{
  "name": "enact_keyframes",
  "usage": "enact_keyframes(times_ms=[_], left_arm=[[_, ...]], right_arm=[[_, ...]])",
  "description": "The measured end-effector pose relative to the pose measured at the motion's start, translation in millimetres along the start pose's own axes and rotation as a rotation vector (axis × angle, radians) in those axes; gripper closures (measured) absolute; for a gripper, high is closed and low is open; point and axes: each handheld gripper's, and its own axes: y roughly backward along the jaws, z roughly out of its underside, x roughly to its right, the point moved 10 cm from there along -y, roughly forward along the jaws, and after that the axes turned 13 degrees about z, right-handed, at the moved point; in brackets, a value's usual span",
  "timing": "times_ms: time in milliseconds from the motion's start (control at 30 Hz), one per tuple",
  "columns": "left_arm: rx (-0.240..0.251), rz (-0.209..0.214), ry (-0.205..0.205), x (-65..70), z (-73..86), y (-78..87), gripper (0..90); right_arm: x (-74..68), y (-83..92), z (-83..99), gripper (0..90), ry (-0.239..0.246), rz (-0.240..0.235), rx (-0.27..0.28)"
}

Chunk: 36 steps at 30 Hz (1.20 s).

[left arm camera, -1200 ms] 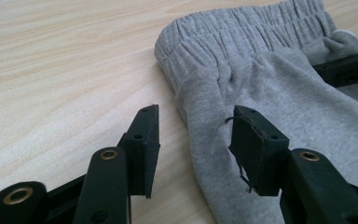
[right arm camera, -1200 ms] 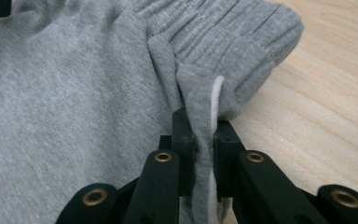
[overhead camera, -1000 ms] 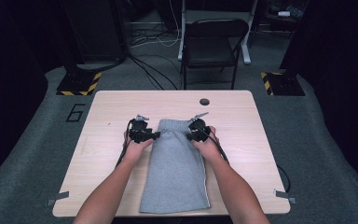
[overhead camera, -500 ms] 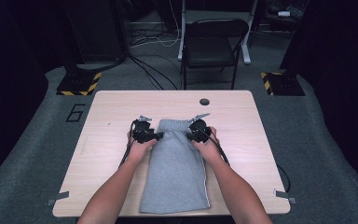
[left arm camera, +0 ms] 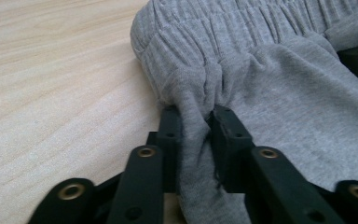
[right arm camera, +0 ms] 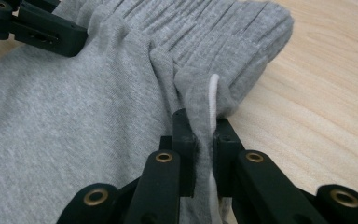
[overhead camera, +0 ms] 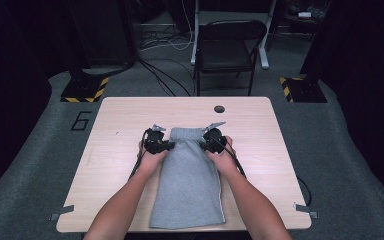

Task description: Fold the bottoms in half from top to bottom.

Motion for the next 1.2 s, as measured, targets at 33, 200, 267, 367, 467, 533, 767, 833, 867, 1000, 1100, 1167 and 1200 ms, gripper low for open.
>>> enact_keyframes(times_ms=[33, 200, 267, 367, 467, 533, 767, 833, 867, 1000, 1100, 1167, 1200], left_arm=[[0.000, 0.004, 0.007, 0.8, -0.1, 0.7, 78.5], [0.016, 0.003, 0.012, 2.0, -3.1, 4.6, 83.2], [0.011, 0.006, 0.001, 2.6, -3.9, 7.1, 83.6], [0.025, 0.004, -0.001, 4.6, -6.7, 9.9, 83.8], [0.036, 0.009, 0.000, 5.8, -9.4, 13.1, 83.9], [0.038, 0.009, -0.004, 7.0, -10.7, 15.3, 83.9], [0.050, 0.015, -0.020, 13.2, -16.7, 24.0, 84.1], [0.049, 0.025, -0.038, 15.6, -20.0, 28.1, 84.2], [0.053, 0.026, -0.037, 16.6, -21.6, 29.3, 84.2], [0.068, 0.027, -0.055, 21.3, -30.1, 34.5, 84.2], [0.068, 0.026, -0.057, 23.4, -32.3, 36.7, 84.2], [0.062, 0.033, -0.070, 25.0, -34.1, 37.6, 84.3], [0.065, 0.033, -0.073, 26.0, -35.4, 37.8, 84.5]], right_arm=[[-0.1, 0.4, -0.2, 82.9, 0.000, -0.001, 0.003], [-0.1, 4.2, -1.7, 83.0, -0.019, 0.001, 0.013], [0.2, 6.4, -2.2, 83.0, -0.011, -0.001, 0.018], [0.8, 10.2, -4.6, 83.0, 0.001, -0.013, 0.040], [2.1, 13.1, -6.8, 83.1, -0.010, -0.024, 0.053], [4.7, 15.2, -6.9, 83.1, 0.005, -0.025, 0.056], [5.1, 25.3, -11.2, 83.3, -0.011, -0.037, 0.080], [5.5, 30.8, -13.1, 83.3, 0.007, -0.046, 0.101], [5.8, 32.7, -13.4, 83.4, 0.006, -0.047, 0.102], [6.8, 40.5, -16.4, 83.4, -0.009, -0.055, 0.111], [9.0, 43.7, -18.6, 83.5, -0.017, -0.056, 0.123], [10.9, 45.2, -19.1, 83.5, -0.013, -0.053, 0.128], [11.4, 46.2, -19.1, 83.6, -0.015, -0.053, 0.127]])
